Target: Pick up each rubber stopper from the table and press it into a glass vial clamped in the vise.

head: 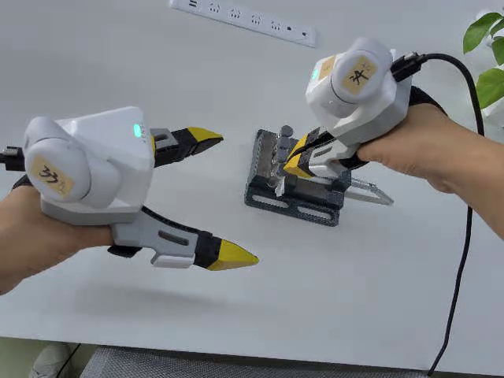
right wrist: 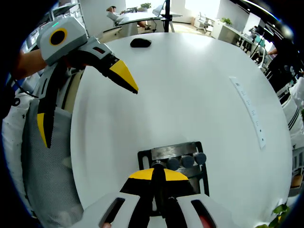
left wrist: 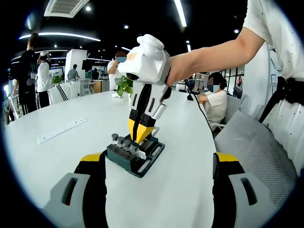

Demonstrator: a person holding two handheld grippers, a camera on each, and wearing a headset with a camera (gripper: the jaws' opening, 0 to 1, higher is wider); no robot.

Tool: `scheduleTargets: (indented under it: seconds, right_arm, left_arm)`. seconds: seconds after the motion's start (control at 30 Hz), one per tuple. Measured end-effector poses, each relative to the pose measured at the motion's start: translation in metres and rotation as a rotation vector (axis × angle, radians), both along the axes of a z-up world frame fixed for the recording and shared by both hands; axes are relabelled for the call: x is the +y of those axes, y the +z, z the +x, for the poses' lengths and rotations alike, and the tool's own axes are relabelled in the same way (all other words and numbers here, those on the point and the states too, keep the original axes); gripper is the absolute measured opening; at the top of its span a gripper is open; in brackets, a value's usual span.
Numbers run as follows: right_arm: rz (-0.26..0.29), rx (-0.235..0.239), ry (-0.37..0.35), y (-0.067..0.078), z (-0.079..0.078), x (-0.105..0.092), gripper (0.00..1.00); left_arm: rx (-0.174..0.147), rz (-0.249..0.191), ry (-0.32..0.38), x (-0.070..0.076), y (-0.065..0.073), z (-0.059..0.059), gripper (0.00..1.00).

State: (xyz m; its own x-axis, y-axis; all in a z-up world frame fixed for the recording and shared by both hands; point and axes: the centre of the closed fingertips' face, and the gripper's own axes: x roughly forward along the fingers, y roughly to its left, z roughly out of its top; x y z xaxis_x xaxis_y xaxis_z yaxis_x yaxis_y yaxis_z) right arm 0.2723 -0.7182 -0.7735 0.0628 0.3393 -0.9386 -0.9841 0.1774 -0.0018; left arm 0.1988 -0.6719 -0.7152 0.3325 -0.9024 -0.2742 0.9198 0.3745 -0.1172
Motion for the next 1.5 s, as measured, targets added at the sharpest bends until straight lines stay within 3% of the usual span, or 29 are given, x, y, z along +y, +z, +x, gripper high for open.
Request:
scheduleTargets:
  seconds: [0.97, 1.5]
  right_arm:
    - [-0.02, 0.015, 0.016, -0.0074, -0.0016, 0.0013, 0.0]
    - [-0.056, 0.025, 0.059, -0.0086, -0.0016, 0.0036, 0.0]
  left_arm:
    - [0.002, -0.003, 0.005, 0.0013, -0.0003, 0.0013, 0.91]
    - [0.0, -0.007, 0.003, 0.0004, 0.0009, 0.0003, 0.91]
